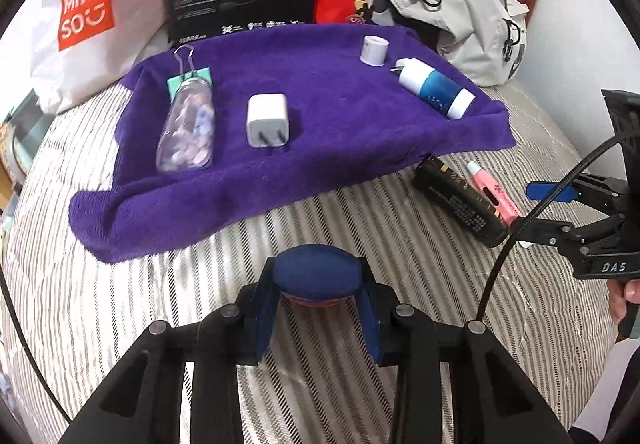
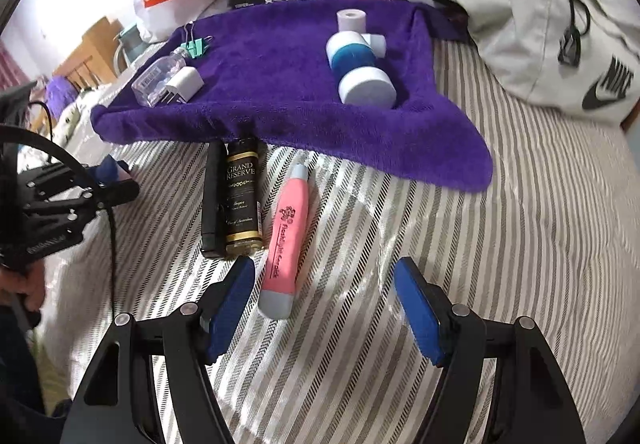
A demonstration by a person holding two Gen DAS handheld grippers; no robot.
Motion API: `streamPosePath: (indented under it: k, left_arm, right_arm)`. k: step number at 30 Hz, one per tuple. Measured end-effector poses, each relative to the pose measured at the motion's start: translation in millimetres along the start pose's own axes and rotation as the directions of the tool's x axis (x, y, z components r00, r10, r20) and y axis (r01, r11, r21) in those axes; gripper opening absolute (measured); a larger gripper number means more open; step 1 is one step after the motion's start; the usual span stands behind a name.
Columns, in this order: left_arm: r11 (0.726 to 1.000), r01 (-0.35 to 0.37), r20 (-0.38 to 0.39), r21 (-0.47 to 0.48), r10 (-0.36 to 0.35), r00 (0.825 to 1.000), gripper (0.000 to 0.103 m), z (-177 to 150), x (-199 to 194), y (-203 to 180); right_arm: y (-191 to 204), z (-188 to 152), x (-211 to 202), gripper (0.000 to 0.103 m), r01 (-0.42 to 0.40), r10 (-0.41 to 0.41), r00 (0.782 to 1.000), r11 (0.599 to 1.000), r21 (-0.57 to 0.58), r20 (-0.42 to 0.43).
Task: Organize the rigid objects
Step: 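Grasp the blue-lidded jar with the left tool while the right tool grasps the pink highlighter, then carry the pink highlighter onto the towel and release it while the left tool carries the jar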
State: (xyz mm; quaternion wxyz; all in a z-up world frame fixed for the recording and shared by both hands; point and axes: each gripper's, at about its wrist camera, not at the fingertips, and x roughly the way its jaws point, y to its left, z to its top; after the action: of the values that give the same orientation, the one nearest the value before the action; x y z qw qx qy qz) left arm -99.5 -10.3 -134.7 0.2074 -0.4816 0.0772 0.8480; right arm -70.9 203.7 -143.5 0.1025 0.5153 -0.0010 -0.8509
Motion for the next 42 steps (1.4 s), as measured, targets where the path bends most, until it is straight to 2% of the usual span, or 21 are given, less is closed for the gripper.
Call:
streamPosePath:
  k: [3,5,7,10,15,18,20,21,23,25,29,42]
  left_arm:
    - [1.0,0.004,0.005,-0.01,-0.004,1.0,0.034,-1,0,1]
    - [1.0,0.003,0.004,-0.009,-0.003,1.0,0.034,-1,0,1]
    - [1.0,0.005,0.002,-0.004,-0.005,1.0,0.034,-1,0,0]
    - [1.0,0.008,0.006,-0.009,-0.008,1.0,0.034,-1,0,1]
    - [1.0,0.008,0.008,-0.009,-0.008,1.0,0.034,-1,0,1]
    - [1.0,0.01,0.009,-0.012,-0.009,1.0,0.034,-1,1,1]
    - [1.0,0.008,0.009,-0.013,-0.008,1.0,0.034,-1,1,2]
    - [1.0,0.007,0.009,-0.012,-0.007,1.0,0.034,0,1,1]
    - [1.0,0.005,0.008,-0.01,-0.005,1.0,0.034,0,1,1]
    - [1.0,0.006,0.008,-0.011,-0.006,1.0,0.034,0,1,1]
    - [1.0,0.001,0.006,-0.011,-0.001,1.0,0.034,-1,0,1]
    - [0.999,-0.011,0.021,-0.033,0.012,1.0,0.034,-1,-1,1]
  right_arm:
    - [6,-3,3,0.071,0.074,-0.072,0.997,0.995,-0.062,0.026]
    - [1,-4,2,0.066,0.069,-0.067,0.997,0.996,-0.05,0.037]
    - [-7,-3,0,0.062,0.102,-0.1,0.994,0.994,-0.038,0.044]
    - [-12,-1,1,0.062,0.113,-0.111,0.993,0.993,-0.04,0.042]
    - [-2,7,6,0.062,0.124,-0.117,0.991,0.984,-0.124,0.068]
    - [4,12,8,0.049,0.092,-0.082,0.994,0.983,-0.156,0.075]
    - [8,14,10,0.035,0.071,-0.057,0.995,0.981,-0.18,0.08]
    - [11,14,10,0.032,0.066,-0.05,0.995,0.977,-0.201,0.081]
    - [15,13,10,0.021,0.051,-0.036,0.997,0.975,-0.215,0.074]
    - [17,12,9,0.017,0.042,-0.028,0.997,0.975,-0.217,0.069]
    - [18,8,6,0.016,0.04,-0.033,0.999,0.977,-0.211,0.036]
    - [15,7,6,0.017,0.021,-0.015,0.999,0.986,-0.165,0.034]
